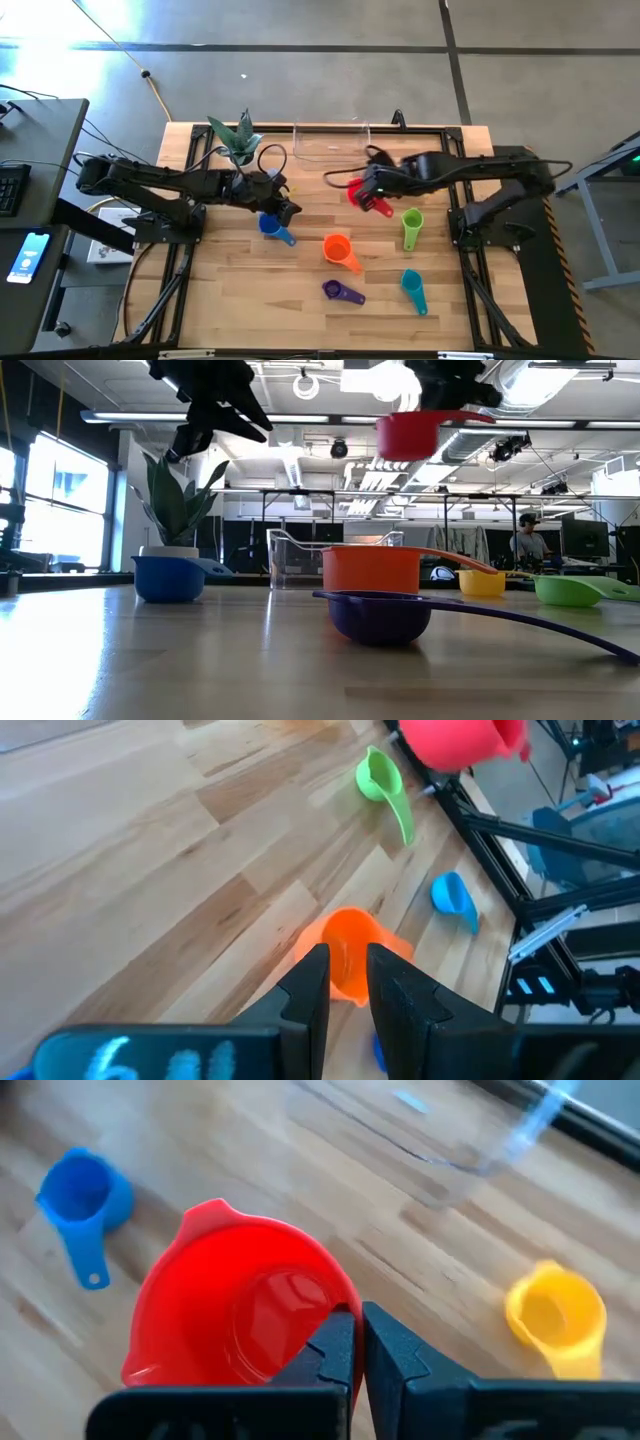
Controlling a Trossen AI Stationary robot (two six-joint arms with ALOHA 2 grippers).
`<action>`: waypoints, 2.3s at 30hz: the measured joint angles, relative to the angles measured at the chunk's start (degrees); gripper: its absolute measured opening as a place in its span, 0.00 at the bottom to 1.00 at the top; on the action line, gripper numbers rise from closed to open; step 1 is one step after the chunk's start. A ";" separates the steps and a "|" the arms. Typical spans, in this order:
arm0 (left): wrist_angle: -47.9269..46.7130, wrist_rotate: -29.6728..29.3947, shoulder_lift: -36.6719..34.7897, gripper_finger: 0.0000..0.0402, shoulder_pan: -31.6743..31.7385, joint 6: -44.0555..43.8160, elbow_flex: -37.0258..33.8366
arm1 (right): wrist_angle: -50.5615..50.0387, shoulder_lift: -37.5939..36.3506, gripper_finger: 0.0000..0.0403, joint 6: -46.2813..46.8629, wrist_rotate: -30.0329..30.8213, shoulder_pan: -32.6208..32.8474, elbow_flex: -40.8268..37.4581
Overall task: Nest measuring cups in basket
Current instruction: Stack the red measuring cup on top of the orange measuring cup
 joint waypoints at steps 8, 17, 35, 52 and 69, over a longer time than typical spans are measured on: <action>0.03 0.50 0.00 0.15 1.70 2.23 0.00 | 7.48 -8.99 0.00 12.30 -0.87 2.25 -12.16; -0.06 0.53 -0.02 0.15 3.56 4.17 0.00 | 15.61 -4.37 0.00 18.88 -1.54 6.20 -14.66; -0.43 0.53 -0.04 0.15 4.40 7.53 0.00 | 33.18 11.83 0.00 25.01 -7.69 11.89 -14.66; -0.63 0.53 -0.04 0.15 4.38 8.18 0.02 | 29.93 14.34 0.00 28.16 -6.04 13.88 -14.66; -1.00 1.49 -0.04 0.15 4.35 8.93 0.02 | 30.60 16.19 0.00 28.25 -6.48 13.48 -14.64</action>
